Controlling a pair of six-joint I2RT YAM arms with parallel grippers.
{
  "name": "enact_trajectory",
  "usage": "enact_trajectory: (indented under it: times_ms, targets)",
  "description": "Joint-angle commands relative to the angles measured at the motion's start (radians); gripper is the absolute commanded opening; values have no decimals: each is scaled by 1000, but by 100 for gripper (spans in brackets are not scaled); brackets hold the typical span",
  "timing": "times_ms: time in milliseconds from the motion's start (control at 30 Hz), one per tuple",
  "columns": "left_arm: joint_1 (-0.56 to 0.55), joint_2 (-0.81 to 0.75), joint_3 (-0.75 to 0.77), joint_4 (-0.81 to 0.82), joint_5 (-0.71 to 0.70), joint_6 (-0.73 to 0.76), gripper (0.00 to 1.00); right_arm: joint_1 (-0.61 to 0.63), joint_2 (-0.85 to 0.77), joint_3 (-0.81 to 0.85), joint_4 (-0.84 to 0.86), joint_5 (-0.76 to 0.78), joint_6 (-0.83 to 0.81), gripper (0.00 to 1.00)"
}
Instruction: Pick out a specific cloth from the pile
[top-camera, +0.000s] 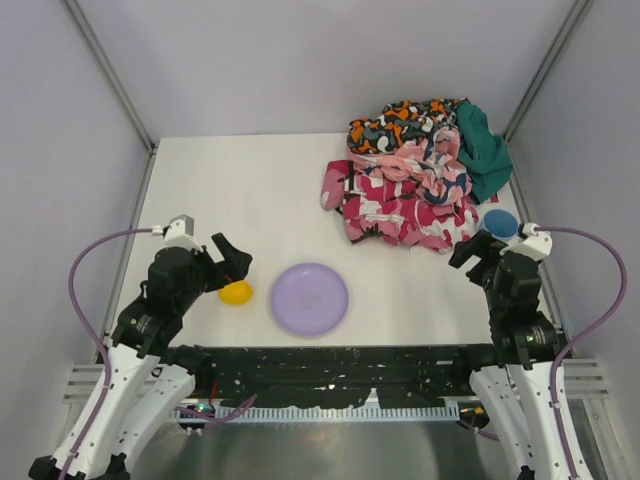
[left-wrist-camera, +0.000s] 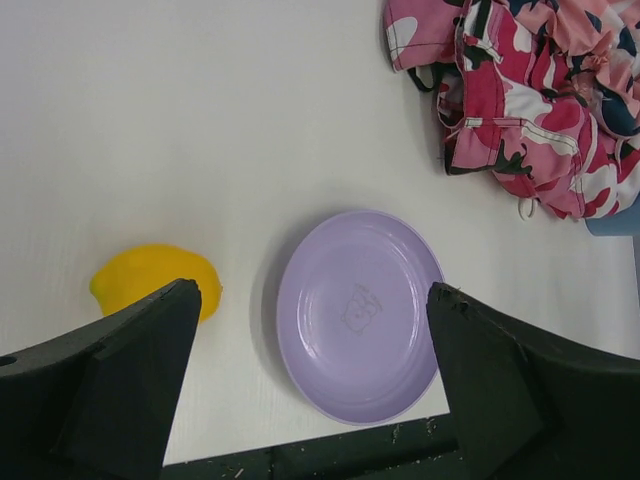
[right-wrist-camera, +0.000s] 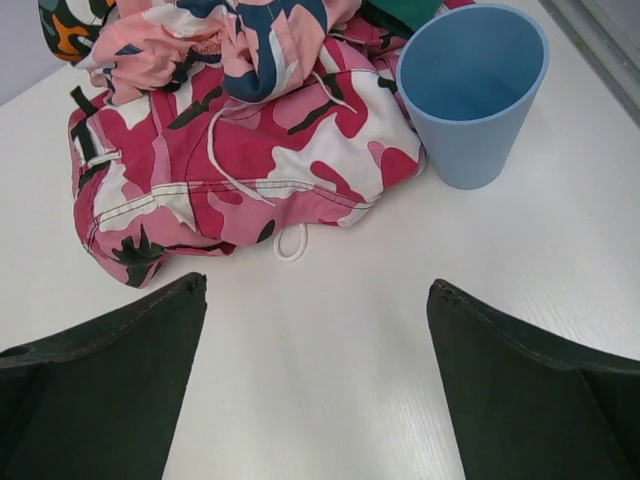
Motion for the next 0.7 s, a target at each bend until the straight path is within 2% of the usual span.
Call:
enact_trajectory:
  times_ms: [0, 167, 200, 333, 433, 567, 667]
  targets:
    - [0, 23, 9, 47, 2, 12, 100, -1, 77, 68, 87, -51, -40, 95]
    - [-2, 15, 1, 53, -16, 17, 100, -1, 131, 49, 270, -218, -161, 95]
    - [-2, 15, -4, 60, -13, 20, 100, -1, 144, 51, 291, -318, -192, 95]
    - [-2, 26, -1, 79, -22, 28, 100, 25, 278, 130, 317, -433, -336, 95]
    - [-2, 43, -4, 111, -21, 28, 100, 141, 386, 193, 344, -364, -433, 95]
    - [0, 80, 15, 120, -25, 40, 100, 356, 515, 219, 446, -191, -712, 95]
    - [0, 106, 16, 134, -31, 48, 99, 563, 663, 282, 349, -19, -1067, 95]
